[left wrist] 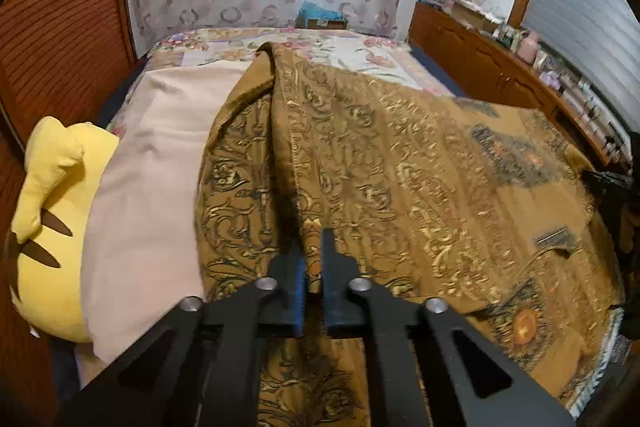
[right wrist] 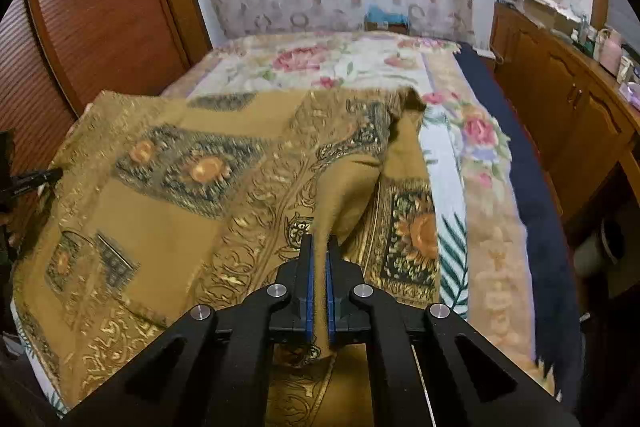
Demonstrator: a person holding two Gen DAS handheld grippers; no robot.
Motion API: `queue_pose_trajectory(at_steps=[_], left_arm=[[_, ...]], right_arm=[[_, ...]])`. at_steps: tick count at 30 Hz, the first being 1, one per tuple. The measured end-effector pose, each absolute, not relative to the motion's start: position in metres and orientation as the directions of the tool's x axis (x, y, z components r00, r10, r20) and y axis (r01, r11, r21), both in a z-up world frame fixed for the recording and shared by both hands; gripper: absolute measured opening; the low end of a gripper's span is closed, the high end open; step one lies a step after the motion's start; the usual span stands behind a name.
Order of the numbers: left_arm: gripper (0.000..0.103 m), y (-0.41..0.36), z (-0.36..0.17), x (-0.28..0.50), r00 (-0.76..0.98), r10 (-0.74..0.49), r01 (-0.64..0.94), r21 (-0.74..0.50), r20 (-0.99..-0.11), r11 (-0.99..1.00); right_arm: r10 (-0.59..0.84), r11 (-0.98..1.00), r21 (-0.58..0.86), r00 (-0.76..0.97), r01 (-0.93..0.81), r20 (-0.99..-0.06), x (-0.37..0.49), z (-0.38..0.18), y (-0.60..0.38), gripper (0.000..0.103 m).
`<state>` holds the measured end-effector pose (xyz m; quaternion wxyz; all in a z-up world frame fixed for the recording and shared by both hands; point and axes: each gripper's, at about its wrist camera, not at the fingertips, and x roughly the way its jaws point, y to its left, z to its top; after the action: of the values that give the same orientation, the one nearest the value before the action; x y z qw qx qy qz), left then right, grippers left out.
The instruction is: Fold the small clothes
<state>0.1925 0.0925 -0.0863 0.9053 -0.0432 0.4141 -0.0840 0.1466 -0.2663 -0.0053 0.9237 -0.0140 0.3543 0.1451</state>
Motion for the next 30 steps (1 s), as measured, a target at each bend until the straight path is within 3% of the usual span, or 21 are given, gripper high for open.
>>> queue_pose_trajectory(at_steps=[14, 30], left_arm=[[0.005, 0.090, -0.030, 0.144, 0.767, -0.194, 0.127, -0.152, -0.612, 0.980], [0.005, 0.083, -0.028, 0.074, 0.797, -0.185, 0.125, -0.142, -0.575, 0.982]], right_arm=[[0.271, 0.956, 0.051, 0.804, -0.289, -0.530, 0.107, 0.030, -0.271, 0.003], [0.268, 0.953, 0.017, 0.817, -0.302, -0.510, 0.031, 0.022, -0.280, 0.003]])
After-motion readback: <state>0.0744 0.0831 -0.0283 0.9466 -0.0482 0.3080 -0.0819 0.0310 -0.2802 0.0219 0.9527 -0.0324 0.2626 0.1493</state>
